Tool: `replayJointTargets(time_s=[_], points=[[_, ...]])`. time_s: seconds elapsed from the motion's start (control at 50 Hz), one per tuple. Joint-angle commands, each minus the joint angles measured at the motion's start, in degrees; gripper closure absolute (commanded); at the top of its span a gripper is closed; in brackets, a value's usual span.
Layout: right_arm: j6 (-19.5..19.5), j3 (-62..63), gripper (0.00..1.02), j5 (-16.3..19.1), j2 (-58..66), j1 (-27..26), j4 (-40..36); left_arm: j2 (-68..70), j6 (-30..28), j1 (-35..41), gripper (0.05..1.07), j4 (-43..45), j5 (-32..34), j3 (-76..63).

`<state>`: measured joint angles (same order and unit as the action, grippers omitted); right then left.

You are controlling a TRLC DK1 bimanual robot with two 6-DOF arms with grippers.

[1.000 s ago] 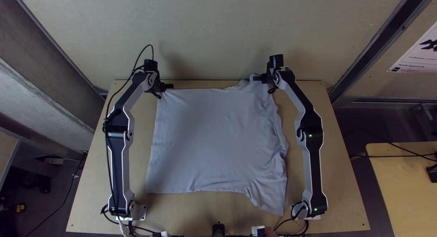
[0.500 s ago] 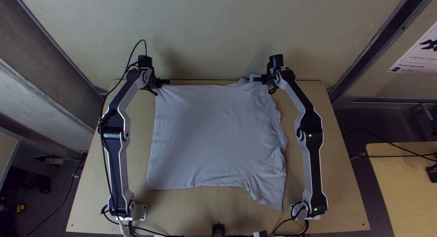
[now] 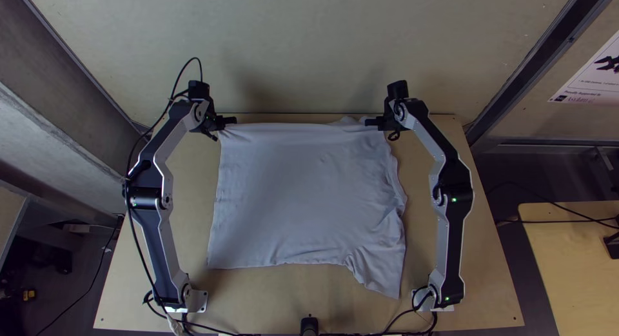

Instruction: Fold the t-shirt

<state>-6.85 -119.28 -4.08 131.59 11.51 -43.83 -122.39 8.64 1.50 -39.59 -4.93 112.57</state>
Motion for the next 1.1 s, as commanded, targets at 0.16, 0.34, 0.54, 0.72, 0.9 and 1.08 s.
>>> replayJointTargets(time_s=[0.16,0.34,0.54,0.72,0.9,1.08], points=[[-0.5,14.4,1.0,-0.4,-11.7,-0.3,3.2,8.4,1.0,1.1,1.04,4.3,0.3,-12.6],[-0.6,25.2,1.0,-0.4,-18.1,-0.3,6.5,11.8,1.1,1.4,1.04,5.8,0.3,-17.9],[-0.7,34.4,1.0,-0.6,-23.8,-0.3,9.2,16.6,0.7,1.1,1.04,5.8,0.3,-23.6],[-1.5,39.0,1.0,-0.8,-27.4,-0.3,9.9,21.8,-0.5,0.6,1.04,9.3,0.4,-32.1],[-1.9,44.0,1.0,-1.0,-30.6,-0.2,11.3,24.7,-0.7,0.5,1.04,10.6,0.4,-37.7],[-1.9,49.9,1.0,-1.8,-32.9,-0.1,12.9,27.0,-0.7,0.5,1.04,11.6,0.5,-42.0]])
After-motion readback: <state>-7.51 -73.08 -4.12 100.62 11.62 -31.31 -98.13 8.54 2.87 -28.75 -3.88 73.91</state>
